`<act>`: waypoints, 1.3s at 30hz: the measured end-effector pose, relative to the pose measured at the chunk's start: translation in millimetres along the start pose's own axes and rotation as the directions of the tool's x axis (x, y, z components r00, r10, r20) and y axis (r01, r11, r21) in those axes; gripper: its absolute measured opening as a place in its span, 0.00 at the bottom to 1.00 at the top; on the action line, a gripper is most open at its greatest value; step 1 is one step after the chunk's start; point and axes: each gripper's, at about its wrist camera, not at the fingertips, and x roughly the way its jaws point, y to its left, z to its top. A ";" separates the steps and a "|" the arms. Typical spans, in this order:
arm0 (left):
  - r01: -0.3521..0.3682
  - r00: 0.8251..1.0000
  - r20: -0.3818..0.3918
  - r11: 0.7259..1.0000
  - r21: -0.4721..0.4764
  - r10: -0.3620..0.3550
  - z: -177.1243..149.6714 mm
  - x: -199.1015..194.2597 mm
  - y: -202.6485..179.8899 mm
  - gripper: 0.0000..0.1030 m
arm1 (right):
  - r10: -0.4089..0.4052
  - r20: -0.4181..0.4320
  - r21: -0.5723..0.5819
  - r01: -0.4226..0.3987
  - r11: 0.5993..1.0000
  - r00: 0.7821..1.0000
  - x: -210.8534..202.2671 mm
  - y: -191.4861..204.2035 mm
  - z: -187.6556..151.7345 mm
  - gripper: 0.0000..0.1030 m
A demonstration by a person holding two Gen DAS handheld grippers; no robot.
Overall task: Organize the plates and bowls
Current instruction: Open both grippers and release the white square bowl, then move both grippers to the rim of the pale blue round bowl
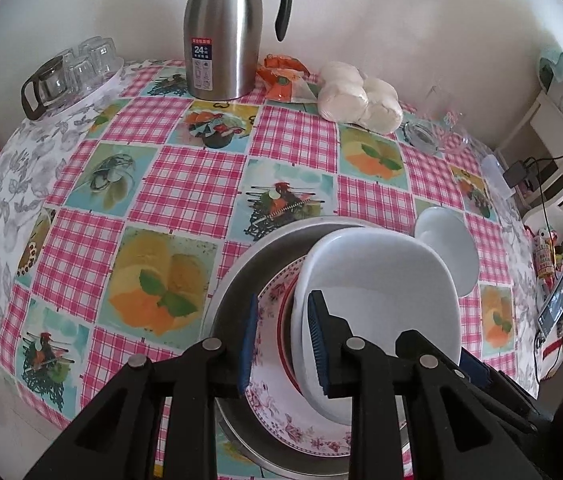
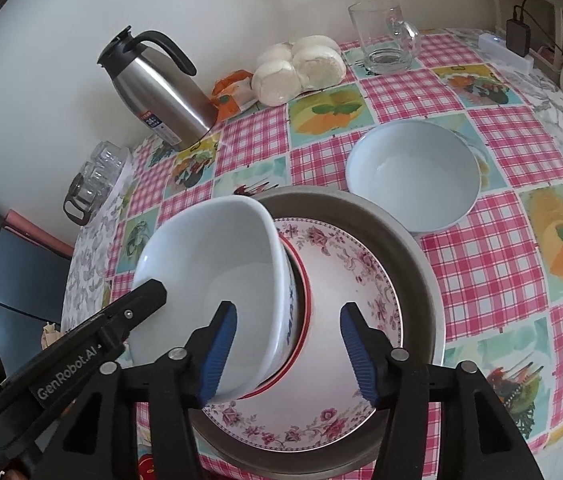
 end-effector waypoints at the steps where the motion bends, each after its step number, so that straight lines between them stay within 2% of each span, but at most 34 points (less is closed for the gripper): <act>1: 0.000 1.000 0.001 1.000 -0.006 0.000 0.0 -0.3 1.2 0.30 | -0.002 0.002 0.001 0.002 1.000 1.000 -0.5 -0.5 0.3 0.59; 3: -0.001 1.000 0.004 1.000 -0.019 0.001 0.2 -1.1 3.7 0.52 | -0.005 0.006 0.004 0.005 1.000 1.000 -1.8 -1.1 0.4 0.62; 4: -0.004 1.000 0.009 1.000 -0.027 0.004 0.4 -1.7 5.2 0.60 | -0.008 0.007 0.003 0.007 1.000 1.000 -1.9 -1.2 0.6 0.64; 6: -0.013 1.000 0.022 0.999 -0.036 0.014 1.1 -3.3 7.6 0.63 | -0.016 0.016 0.001 0.016 1.000 1.000 -2.7 -1.4 1.2 0.71; 10: -0.033 0.999 0.034 0.998 -0.054 0.035 2.0 -4.0 13.0 0.75 | -0.027 0.031 -0.014 0.027 1.000 0.999 -4.3 -0.2 1.6 0.78; 13: -0.034 0.998 0.051 0.997 -0.073 0.038 2.6 -5.9 18.6 0.84 | -0.042 0.051 -0.027 0.044 0.999 0.998 -6.0 1.0 1.7 0.91; 14: -0.037 0.997 0.059 0.996 -0.076 0.042 2.6 -7.0 20.1 0.86 | -0.051 0.059 -0.034 0.053 0.998 0.997 -6.7 1.9 1.7 0.98; 15: -0.046 0.996 0.068 0.996 -0.079 0.051 2.8 -7.9 21.2 0.88 | -0.057 0.067 -0.039 0.059 0.997 0.996 -7.2 2.8 1.6 1.00; 20: -0.089 0.989 0.115 0.992 -0.088 0.099 2.3 -11.4 25.2 0.94 | -0.061 0.092 -0.048 0.065 0.997 0.994 -10.3 3.1 2.3 1.00; 24: -0.109 0.981 0.155 0.991 -0.083 0.120 2.8 -16.3 24.4 0.95 | -0.071 0.096 -0.039 0.075 0.996 0.993 -12.3 -0.5 2.7 1.00; 32: -0.085 0.973 0.207 0.994 -0.061 0.096 3.0 -23.4 10.6 0.96 | -0.092 0.126 0.002 0.093 0.996 0.988 -26.0 -20.2 6.8 1.00; 37: -0.056 0.957 0.281 0.998 -0.040 0.065 3.2 -39.5 -5.4 0.96 | -0.110 0.152 0.067 0.101 0.993 0.982 -40.7 -48.9 10.8 1.00; 39: -0.029 0.954 0.297 0.999 -0.014 0.032 3.8 -45.3 -14.9 0.96 | -0.121 0.160 0.094 0.107 0.990 0.980 -46.9 -61.5 12.7 1.00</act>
